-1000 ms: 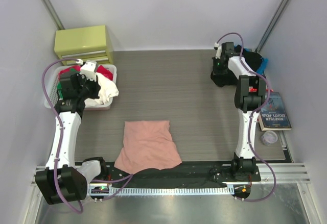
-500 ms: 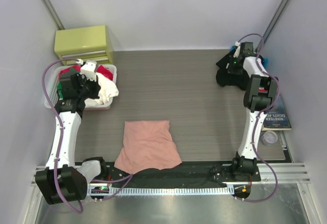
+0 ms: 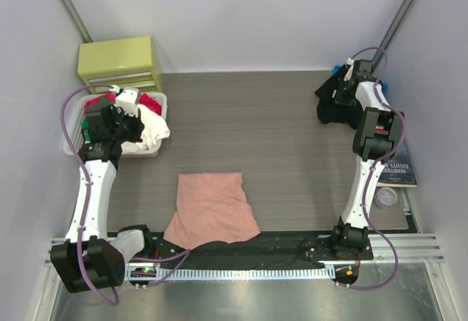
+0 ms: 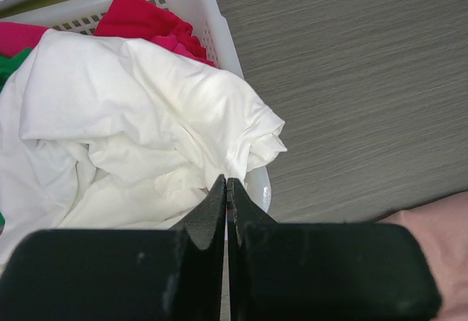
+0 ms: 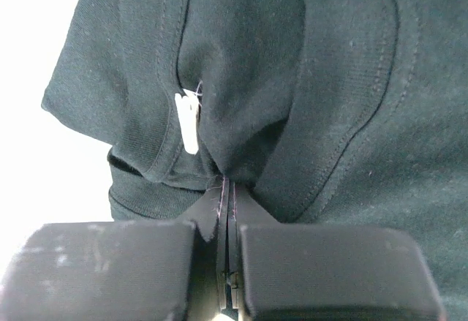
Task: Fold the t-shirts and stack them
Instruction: Put the neatly folded tshirt into the corner of the board with both arms
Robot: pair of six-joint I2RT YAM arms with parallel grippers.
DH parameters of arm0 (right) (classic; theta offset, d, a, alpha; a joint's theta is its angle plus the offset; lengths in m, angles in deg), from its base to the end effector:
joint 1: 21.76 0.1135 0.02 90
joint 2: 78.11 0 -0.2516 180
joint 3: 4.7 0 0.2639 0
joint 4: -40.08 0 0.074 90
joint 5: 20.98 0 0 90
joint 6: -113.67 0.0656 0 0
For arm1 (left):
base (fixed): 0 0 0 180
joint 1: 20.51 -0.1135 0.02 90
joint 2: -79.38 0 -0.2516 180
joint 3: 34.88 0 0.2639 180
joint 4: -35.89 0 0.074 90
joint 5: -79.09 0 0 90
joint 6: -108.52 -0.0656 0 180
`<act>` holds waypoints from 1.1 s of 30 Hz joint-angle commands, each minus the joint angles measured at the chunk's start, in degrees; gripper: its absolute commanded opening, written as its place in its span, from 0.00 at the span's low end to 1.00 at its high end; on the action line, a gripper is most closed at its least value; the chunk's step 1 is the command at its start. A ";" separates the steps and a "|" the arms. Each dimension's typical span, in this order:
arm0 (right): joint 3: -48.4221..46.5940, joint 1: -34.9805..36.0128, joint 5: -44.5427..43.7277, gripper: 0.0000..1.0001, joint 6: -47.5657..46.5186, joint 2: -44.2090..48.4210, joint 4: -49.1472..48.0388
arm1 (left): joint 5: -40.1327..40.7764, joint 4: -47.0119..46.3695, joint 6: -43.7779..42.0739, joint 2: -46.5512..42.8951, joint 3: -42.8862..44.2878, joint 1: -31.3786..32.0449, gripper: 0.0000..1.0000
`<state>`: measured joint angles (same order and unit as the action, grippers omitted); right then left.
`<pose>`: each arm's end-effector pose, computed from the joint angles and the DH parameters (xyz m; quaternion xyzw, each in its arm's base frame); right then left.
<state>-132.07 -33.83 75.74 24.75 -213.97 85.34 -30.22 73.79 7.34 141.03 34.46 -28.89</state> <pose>0.5334 -0.1062 0.1375 0.0905 0.9446 0.0257 0.3145 0.2797 0.0193 0.3019 0.1044 0.8524 -0.0598 0.5089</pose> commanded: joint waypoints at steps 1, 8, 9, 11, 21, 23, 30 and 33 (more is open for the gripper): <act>3.47 -0.14 0.92 0.03 -0.82 5.94 -6.96 | -1.34 0.12 -1.30 -0.04 1.37 -0.41 0.00; 17.19 -0.05 2.50 0.03 -0.03 20.08 -21.56 | -1.69 0.03 -1.65 1.02 1.36 -0.41 0.00; 18.77 -0.05 2.68 0.02 -0.11 21.93 -24.70 | -1.70 0.12 -1.57 1.11 1.54 -0.41 0.00; 23.08 0.03 1.20 0.02 -0.64 27.55 -27.36 | -1.70 0.12 -1.56 1.19 1.54 -0.32 0.00; 19.16 -0.76 -9.93 0.01 -1.69 32.06 -19.40 | -1.43 0.12 -1.65 0.67 1.36 -0.32 0.00; 15.03 -1.10 -15.23 0.01 -2.48 27.17 -16.23 | -1.34 0.12 -1.74 0.58 1.28 -0.41 0.00; 3.08 -1.99 -30.45 0.01 -6.09 17.84 -11.48 | -2.05 -0.32 -1.48 1.63 1.28 -0.41 0.00; -2.28 -1.90 -31.42 0.01 -6.36 13.27 -8.66 | -2.13 -0.32 -1.48 1.99 1.54 -0.41 0.00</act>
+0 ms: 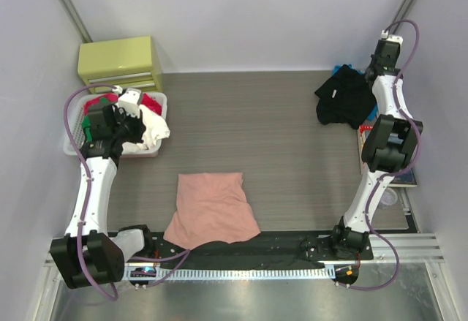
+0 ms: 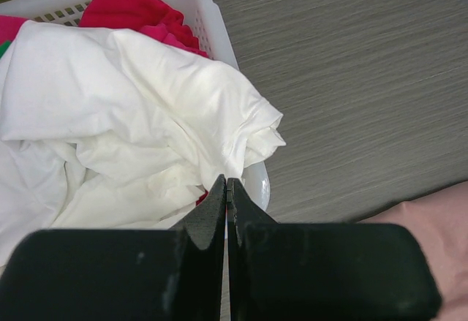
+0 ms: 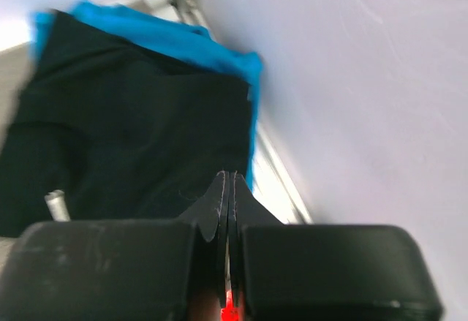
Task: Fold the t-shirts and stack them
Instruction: Put the neatly folded tshirt into the corner of the board with both arms
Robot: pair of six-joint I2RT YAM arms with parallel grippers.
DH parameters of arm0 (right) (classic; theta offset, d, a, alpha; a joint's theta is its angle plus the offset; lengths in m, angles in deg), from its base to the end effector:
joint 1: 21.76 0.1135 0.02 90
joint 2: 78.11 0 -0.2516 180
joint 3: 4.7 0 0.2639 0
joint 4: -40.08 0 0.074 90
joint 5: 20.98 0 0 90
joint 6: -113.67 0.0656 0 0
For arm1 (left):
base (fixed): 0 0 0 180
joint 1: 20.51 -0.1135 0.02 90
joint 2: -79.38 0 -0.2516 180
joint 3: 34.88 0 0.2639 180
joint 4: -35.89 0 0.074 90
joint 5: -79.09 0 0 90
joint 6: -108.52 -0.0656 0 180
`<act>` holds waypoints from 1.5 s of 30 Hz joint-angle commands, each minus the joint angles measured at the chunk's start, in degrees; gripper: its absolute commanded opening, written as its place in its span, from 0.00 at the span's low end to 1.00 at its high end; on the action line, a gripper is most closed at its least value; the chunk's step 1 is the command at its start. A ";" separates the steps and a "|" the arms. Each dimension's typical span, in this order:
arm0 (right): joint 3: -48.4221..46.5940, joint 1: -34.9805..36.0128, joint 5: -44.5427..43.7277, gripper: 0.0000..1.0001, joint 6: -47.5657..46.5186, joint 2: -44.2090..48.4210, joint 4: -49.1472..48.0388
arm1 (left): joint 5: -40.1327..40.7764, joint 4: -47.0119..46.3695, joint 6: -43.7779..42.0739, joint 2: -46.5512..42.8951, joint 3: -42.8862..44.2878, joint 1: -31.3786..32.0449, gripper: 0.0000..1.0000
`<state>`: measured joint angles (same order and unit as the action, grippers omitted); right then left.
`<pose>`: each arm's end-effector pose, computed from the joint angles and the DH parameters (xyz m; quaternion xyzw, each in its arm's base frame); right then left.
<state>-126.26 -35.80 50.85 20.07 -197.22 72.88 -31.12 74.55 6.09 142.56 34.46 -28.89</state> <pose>0.5031 -0.1469 0.2757 0.1561 0.8460 -0.2107 0.4643 0.2835 0.0189 0.2935 0.1148 0.8596 -0.0658 0.4935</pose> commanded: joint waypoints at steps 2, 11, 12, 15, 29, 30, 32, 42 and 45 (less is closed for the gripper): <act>-10.40 -0.02 -7.31 0.01 -1.68 -5.42 5.47 | -1.06 -1.00 -0.32 0.19 1.54 -0.41 0.00; -15.24 -1.42 -7.58 0.01 -0.36 -14.56 9.59 | -0.63 -1.00 -0.41 0.28 1.63 -0.41 0.00; -16.02 -1.60 -6.88 0.01 0.60 -15.36 10.48 | -0.54 -0.91 -0.49 0.37 1.63 -0.32 0.00; -15.07 -1.69 -6.00 0.01 1.57 -17.12 12.07 | -0.62 -0.91 -0.49 0.37 1.54 -0.32 0.00; -17.52 -2.39 -1.35 0.01 3.51 -26.25 18.03 | 0.34 -0.29 -0.85 -0.07 1.80 -0.41 0.00; -19.79 -2.48 -0.82 0.01 4.64 -27.57 19.26 | 0.52 -0.21 -0.93 -0.16 1.80 -0.41 0.00; -22.08 -2.66 1.28 0.01 5.43 -30.03 22.07 | 0.69 -0.21 -0.85 -0.42 1.63 -0.32 0.00; -20.08 -2.48 4.81 0.01 5.44 -30.48 23.67 | 0.52 -0.38 -1.02 -0.42 1.63 -0.41 0.00; -18.59 -0.82 3.76 0.01 3.86 -29.08 23.58 | 0.26 -0.47 -0.85 0.01 1.63 -0.41 0.00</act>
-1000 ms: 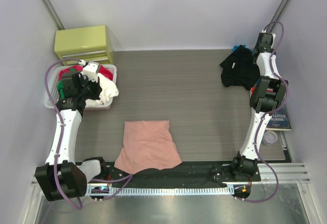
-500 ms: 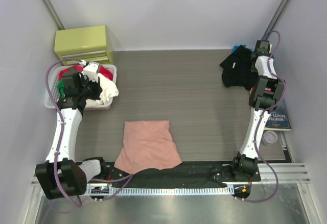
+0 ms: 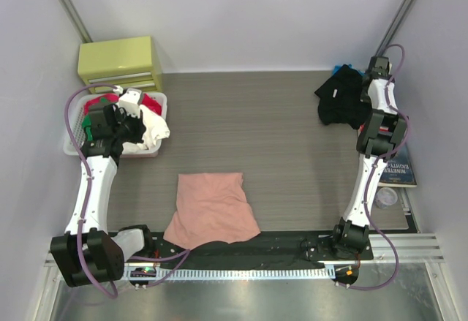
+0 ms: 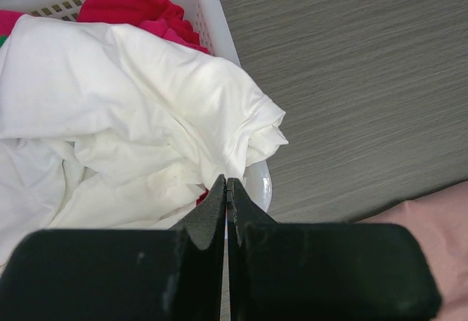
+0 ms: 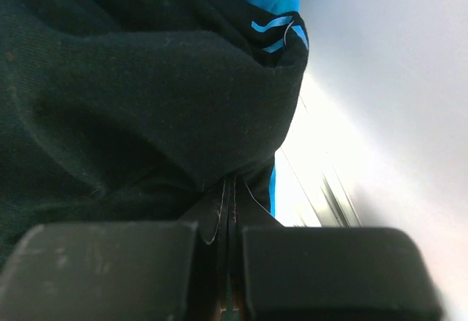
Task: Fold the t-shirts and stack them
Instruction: Put the neatly folded tshirt into the corner of the board with both arms
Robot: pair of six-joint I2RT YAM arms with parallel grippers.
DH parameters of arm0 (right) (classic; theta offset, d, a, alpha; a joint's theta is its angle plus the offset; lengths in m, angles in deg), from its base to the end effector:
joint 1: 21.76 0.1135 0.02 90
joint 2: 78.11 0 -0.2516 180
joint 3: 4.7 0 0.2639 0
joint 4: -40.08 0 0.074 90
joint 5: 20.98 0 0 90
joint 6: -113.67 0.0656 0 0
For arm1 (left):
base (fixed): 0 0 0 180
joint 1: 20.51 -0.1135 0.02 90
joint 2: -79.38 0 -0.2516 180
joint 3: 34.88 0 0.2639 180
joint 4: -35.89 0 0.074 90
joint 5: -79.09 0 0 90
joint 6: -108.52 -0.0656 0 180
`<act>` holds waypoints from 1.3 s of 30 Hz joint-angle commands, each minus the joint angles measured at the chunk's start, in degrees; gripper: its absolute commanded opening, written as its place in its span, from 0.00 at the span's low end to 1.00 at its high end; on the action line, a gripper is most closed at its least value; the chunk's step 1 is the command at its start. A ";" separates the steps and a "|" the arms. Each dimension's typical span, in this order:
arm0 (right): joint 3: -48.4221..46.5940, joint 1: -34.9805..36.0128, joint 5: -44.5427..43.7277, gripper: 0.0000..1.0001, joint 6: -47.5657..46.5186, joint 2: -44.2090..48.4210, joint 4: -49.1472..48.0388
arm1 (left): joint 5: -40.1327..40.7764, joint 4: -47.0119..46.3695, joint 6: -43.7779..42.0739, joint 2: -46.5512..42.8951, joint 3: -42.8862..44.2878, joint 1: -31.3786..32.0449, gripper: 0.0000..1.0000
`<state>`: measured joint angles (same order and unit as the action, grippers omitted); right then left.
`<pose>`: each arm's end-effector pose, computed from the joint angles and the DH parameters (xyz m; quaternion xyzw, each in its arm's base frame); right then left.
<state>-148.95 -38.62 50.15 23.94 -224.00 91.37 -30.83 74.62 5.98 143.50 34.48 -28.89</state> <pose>0.5433 -0.1868 0.1385 0.1908 0.9171 -0.1990 0.2879 0.2863 0.0196 0.2891 0.1133 0.8640 -0.0652 0.4862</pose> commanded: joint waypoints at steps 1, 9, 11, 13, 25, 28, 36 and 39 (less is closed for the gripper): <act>4.63 2.53 4.63 0.01 -1.49 -1.95 4.92 | -0.20 -0.62 -0.74 -0.66 1.61 -0.41 0.00; 8.59 8.33 5.51 0.01 -2.38 0.77 3.77 | 0.15 -0.80 -0.74 -0.92 1.61 -0.41 0.00; 8.76 10.26 5.60 0.01 -2.21 0.95 3.86 | 0.23 -0.80 -0.74 -1.01 1.69 -0.32 0.00; 8.76 11.32 5.86 0.01 -1.94 0.95 3.86 | 0.41 -0.80 -0.74 -1.01 1.69 -0.41 0.00; 18.51 20.55 12.98 0.01 -0.36 6.75 3.08 | 1.11 -0.89 -0.91 -1.36 1.96 -0.32 0.00; 23.60 22.13 14.29 0.01 1.12 9.12 2.10 | 1.55 -0.97 -1.00 -1.54 2.13 -0.41 0.00; 34.33 23.63 16.67 0.01 0.78 15.98 -0.71 | 1.55 -1.06 -1.09 -1.28 2.13 -0.41 0.00; 38.72 23.89 18.08 0.01 0.69 18.61 -1.58 | 1.55 -1.15 -1.09 -1.45 2.13 -0.41 0.00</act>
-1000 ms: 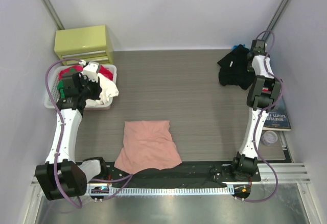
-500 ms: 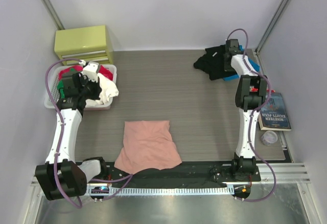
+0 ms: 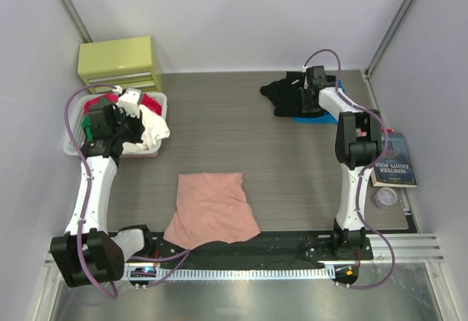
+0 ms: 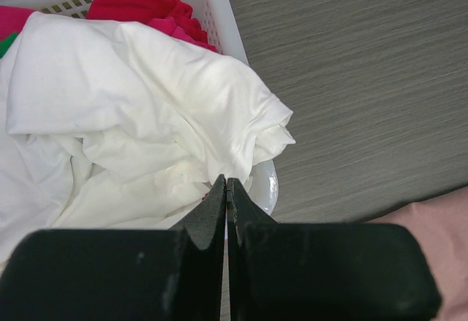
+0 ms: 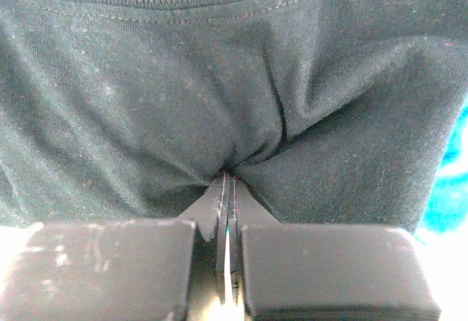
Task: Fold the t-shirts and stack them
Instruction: Put the neatly folded tshirt into the corner of the board with both arms
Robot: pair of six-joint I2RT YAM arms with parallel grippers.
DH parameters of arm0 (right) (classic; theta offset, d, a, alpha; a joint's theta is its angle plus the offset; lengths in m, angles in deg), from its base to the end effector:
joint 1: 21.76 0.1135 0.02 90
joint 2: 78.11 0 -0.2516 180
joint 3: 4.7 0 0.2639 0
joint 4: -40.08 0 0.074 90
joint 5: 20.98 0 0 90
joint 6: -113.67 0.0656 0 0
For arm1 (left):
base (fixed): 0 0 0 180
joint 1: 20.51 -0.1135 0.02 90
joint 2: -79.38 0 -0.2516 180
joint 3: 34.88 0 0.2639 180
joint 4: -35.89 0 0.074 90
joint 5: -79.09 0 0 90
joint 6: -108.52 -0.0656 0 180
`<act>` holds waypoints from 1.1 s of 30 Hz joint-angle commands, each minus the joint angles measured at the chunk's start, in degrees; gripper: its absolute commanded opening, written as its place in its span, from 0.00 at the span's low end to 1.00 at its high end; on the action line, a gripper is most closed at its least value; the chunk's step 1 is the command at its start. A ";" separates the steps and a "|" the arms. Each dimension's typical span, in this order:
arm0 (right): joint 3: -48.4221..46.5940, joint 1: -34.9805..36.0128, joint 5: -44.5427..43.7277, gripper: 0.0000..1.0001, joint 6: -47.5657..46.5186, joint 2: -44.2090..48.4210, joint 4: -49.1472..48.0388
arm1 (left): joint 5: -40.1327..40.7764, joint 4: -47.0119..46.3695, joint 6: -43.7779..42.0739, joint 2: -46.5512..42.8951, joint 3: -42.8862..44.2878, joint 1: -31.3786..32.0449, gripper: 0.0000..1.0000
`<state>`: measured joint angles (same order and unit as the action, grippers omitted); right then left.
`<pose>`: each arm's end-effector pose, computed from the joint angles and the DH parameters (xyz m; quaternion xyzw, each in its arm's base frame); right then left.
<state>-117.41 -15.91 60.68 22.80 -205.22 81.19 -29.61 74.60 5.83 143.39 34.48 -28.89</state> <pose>0.5044 0.0421 0.1340 -0.0343 0.9521 -0.0565 0.2984 0.2862 0.0209 0.2894 0.1097 0.8651 -0.0550 0.4864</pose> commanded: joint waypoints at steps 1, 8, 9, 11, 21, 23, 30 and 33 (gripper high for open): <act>10.07 1.53 7.46 0.01 1.92 1.67 8.16 | 0.33 -1.13 -0.76 -1.34 2.13 -0.41 0.00; 23.10 3.12 10.01 0.01 3.41 12.39 2.71 | 0.33 -1.30 -0.85 -1.43 1.96 -0.41 0.00; 23.80 3.38 10.01 0.01 3.41 13.28 2.53 | 0.33 -1.39 -0.85 -1.34 1.96 -0.41 0.00; 26.17 3.82 9.40 0.01 3.15 16.34 2.27 | 0.42 -1.30 -0.85 -1.60 1.96 -0.41 0.00; 34.79 7.33 9.48 0.01 3.59 25.06 1.92 | -0.11 -1.30 -0.67 -1.96 1.25 -0.41 0.00; 35.76 7.95 8.96 0.01 3.41 28.40 2.00 | -0.28 -1.39 -0.58 -1.78 1.34 -0.32 0.00; 36.46 10.41 5.71 0.01 2.97 36.40 2.71 | -0.55 -1.30 -0.49 -1.87 0.82 -0.32 0.00; 38.21 11.38 4.57 0.01 2.88 39.56 2.44 | -0.46 -1.30 -0.67 -2.05 0.38 -0.41 0.00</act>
<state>-80.80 -5.97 67.59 25.51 -171.26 82.85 -29.46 74.57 5.85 142.71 34.48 -28.89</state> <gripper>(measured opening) 0.017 0.002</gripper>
